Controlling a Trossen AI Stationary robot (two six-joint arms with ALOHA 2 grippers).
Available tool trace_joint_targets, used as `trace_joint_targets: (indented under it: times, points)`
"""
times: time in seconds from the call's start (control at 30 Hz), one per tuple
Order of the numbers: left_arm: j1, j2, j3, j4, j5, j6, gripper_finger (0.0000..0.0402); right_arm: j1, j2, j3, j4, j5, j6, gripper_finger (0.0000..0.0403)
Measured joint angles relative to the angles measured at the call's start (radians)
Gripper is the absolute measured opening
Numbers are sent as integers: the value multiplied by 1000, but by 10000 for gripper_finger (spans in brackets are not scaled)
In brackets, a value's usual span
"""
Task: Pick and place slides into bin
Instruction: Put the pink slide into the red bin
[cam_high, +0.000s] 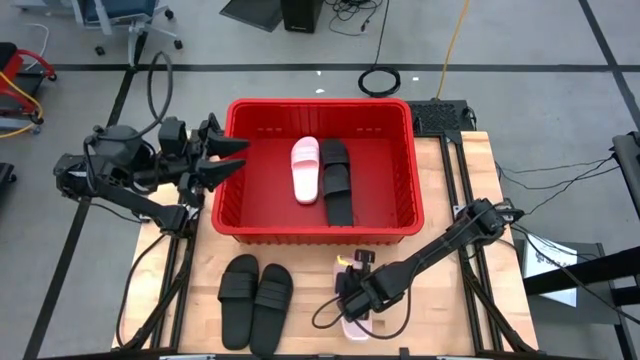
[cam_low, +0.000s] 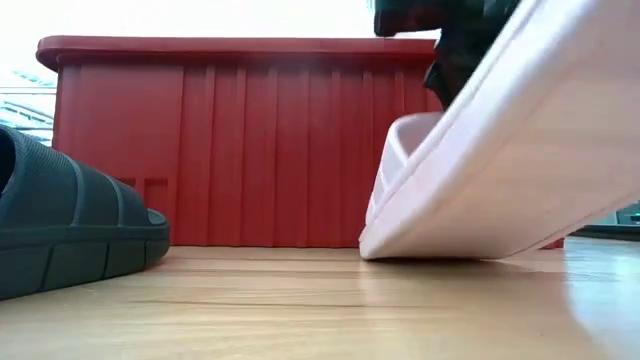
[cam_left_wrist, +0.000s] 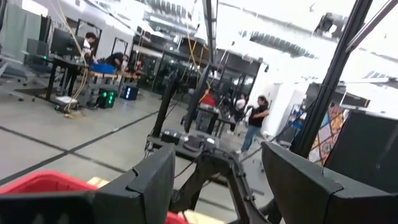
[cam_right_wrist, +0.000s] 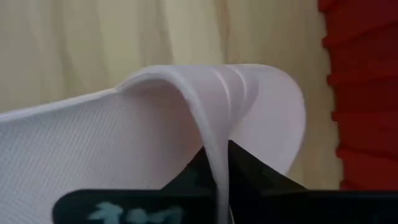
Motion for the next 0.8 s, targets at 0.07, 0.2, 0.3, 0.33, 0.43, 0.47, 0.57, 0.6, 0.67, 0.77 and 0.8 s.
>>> trace_joint_targets:
  times: [0.07, 0.2, 0.3, 0.33, 0.43, 0.47, 0.57, 0.6, 0.67, 0.77, 0.8]
  points:
    - [0, 0, 0, 26, -1, 2, 237, 0, -23, 0, 3, -40, -2, 17]
    - [0, 0, 0, 67, -1, 19, 237, -1, -86, 0, 36, -158, -53, 8]
    - [0, -1, 0, 75, -1, 33, 237, -6, -143, 0, 75, -253, -89, 5]
    - [0, -1, 0, 75, -1, 33, 237, -11, -165, 0, 92, -284, -93, 7]
    - [0, 0, 0, 74, -1, 34, 237, -33, -230, 0, 171, -397, -100, 10]
    - [0, 0, 0, 74, -1, 34, 237, -42, -252, 0, 204, -441, -103, 9]
    - [0, 0, 0, 74, -1, 35, 237, -74, -312, 0, 312, -565, -101, 5]
    - [0, 0, 0, 74, -1, 35, 237, -85, -331, 0, 346, -591, -92, 4]
    - [0, 0, 0, 77, 0, 36, 237, -109, -364, 0, 427, -624, -75, 3]
    - [0, -1, 0, 81, 0, 36, 237, -147, -403, 0, 578, -646, -78, 6]
    - [0, -1, 0, 84, 0, 36, 237, -161, -414, 0, 632, -653, -90, 8]
